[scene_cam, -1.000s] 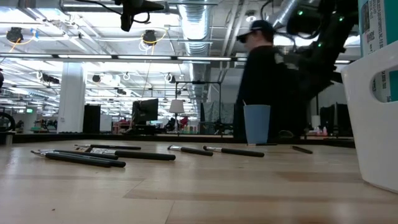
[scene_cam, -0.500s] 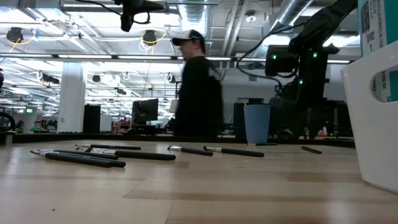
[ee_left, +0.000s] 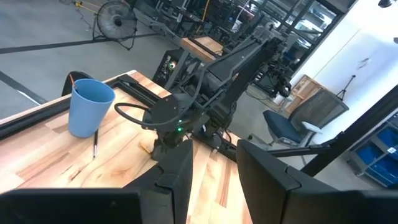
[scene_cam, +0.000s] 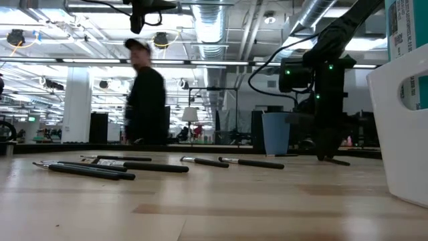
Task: Pick & Place Paint Supplies
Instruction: Put the orange paintbrush into the blue cup
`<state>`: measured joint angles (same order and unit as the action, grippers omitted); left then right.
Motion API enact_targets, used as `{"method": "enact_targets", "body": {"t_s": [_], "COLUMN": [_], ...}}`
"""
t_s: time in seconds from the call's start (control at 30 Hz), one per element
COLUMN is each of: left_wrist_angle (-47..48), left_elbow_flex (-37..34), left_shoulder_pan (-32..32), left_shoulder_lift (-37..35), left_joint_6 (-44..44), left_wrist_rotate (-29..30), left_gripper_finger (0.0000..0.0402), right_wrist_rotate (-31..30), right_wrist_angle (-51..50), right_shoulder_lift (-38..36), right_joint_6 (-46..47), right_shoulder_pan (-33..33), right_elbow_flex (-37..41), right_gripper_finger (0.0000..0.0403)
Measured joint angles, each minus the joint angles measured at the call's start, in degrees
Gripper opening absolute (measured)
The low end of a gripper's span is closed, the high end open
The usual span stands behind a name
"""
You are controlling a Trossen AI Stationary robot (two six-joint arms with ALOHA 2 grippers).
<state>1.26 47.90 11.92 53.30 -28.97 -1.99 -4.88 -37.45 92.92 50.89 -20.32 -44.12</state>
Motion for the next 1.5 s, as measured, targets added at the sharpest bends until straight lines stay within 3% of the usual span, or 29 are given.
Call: {"method": "enact_targets", "body": {"t_s": [0.13,0.3,0.6,0.77,0.93,1.03,1.17,1.33,1.5], "left_wrist_angle": [0.0,0.0,-0.1,-0.1,-0.1,-0.1,0.0,6.1,12.2], "left_elbow_flex": [0.0,0.0,0.0,0.0,0.0,0.0,0.0,0.1,0.0], "left_shoulder_pan": [0.0,0.0,0.0,0.0,0.0,0.0,0.0,0.0,-0.7], "left_shoulder_lift": [0.0,0.0,-0.4,-0.4,-0.4,-0.4,-0.4,2.9,12.2], "left_joint_6": [0.0,0.0,0.0,0.0,0.0,0.0,0.0,-0.8,-4.5], "left_wrist_rotate": [-0.2,-0.2,-0.4,-0.3,-0.3,-0.2,-0.2,1.5,1.9], "left_gripper_finger": [0.0117,0.0118,0.0118,0.0118,0.0118,0.0118,0.0118,0.0118,0.0118], "right_wrist_rotate": [0.3,0.3,-2.5,-4.7,-10.6,-9.9,-3.5,-2.8,-3.3], "right_wrist_angle": [0.0,0.4,4.4,12.3,24.1,27.8,22.7,13.8,8.4], "right_shoulder_lift": [0.0,-0.7,-12.8,-19.6,-25.3,-27.0,-26.9,-24.4,-23.5], "right_joint_6": [0.0,0.1,0.2,-2.5,-7.8,-10.8,-15.5,-16.1,-14.4], "right_shoulder_pan": [0.0,0.0,0.3,0.5,-1.7,-4.3,-5.7,-2.8,1.1], "right_elbow_flex": [0.0,0.2,0.6,0.5,0.3,0.3,-1.1,-2.0,-2.3], "right_gripper_finger": [0.0013,0.0014,0.0003,0.0002,0.0001,0.0001,0.0,0.0002,0.0026]}}
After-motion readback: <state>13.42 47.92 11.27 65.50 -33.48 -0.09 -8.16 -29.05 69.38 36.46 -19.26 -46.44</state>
